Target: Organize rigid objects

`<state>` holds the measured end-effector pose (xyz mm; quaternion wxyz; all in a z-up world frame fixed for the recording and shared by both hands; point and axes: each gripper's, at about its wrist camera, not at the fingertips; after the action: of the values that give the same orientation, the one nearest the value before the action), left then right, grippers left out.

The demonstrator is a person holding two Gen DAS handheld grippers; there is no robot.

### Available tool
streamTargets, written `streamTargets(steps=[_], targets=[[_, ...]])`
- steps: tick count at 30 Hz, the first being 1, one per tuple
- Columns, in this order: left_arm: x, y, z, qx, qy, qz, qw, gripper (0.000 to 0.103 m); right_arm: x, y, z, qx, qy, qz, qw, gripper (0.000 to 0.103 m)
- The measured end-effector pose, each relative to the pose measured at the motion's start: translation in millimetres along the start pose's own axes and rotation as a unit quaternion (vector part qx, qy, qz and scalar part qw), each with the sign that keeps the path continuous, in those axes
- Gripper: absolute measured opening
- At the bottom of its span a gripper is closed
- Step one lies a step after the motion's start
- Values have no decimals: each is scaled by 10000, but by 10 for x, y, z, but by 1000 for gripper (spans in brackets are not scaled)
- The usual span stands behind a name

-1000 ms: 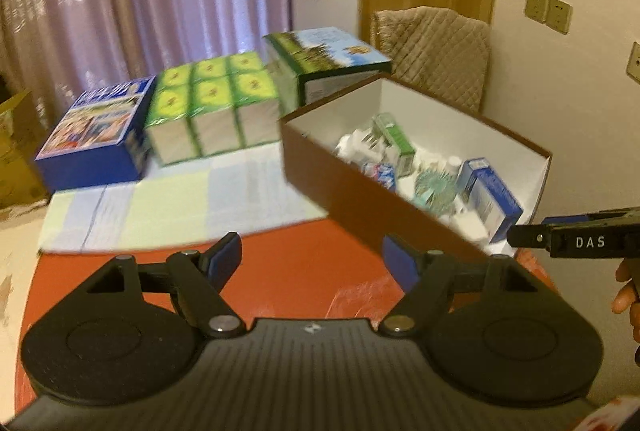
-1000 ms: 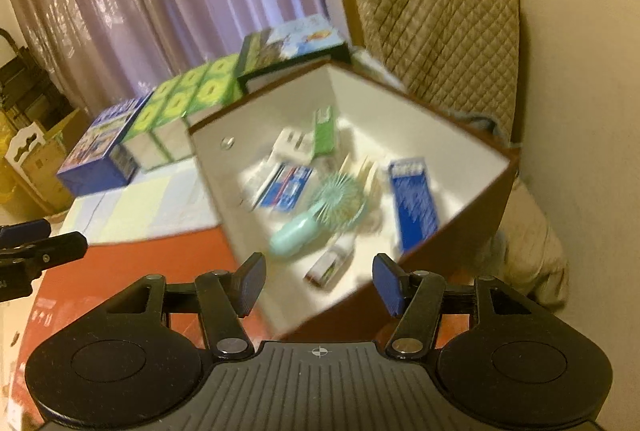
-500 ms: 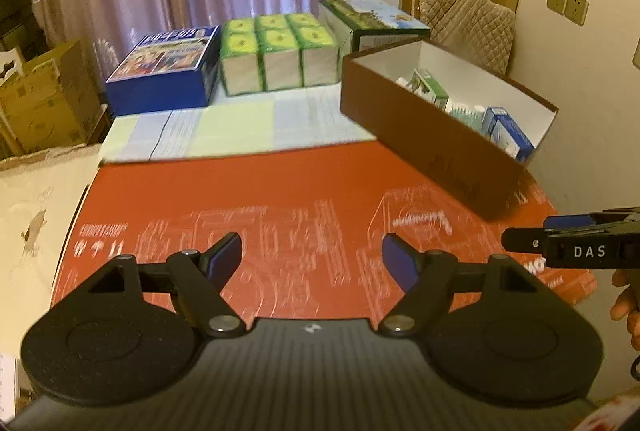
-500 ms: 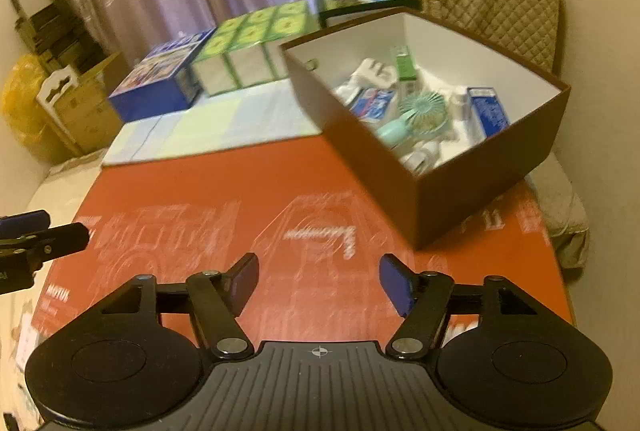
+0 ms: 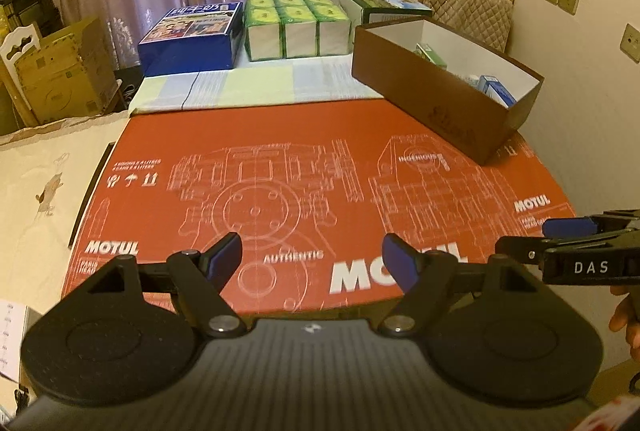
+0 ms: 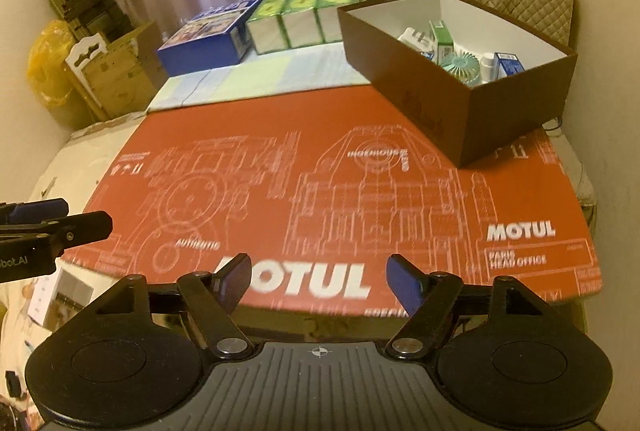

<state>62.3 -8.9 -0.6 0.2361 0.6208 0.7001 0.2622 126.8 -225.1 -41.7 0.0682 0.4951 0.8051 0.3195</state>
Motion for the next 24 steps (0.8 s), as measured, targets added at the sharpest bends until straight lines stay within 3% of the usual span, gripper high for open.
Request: streamTargets(steps=[14, 24], targets=[[2, -428, -274, 109, -40, -62, 9999, 74, 250, -395, -259, 13, 68, -131, 9999, 72], [-20, -536, -327, 174, -30, -44, 9998, 74, 336, -496, -331, 18, 106, -206, 9997, 72]])
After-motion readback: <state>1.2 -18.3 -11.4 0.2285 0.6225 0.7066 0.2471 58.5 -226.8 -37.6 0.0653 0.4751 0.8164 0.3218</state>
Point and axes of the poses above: each gripper's, at about its wrist camera, not at the fingertips, and z roughly the way its jaws point, x to its left, y to its top, and after that the axes turned 2 degrees about x, right-handed
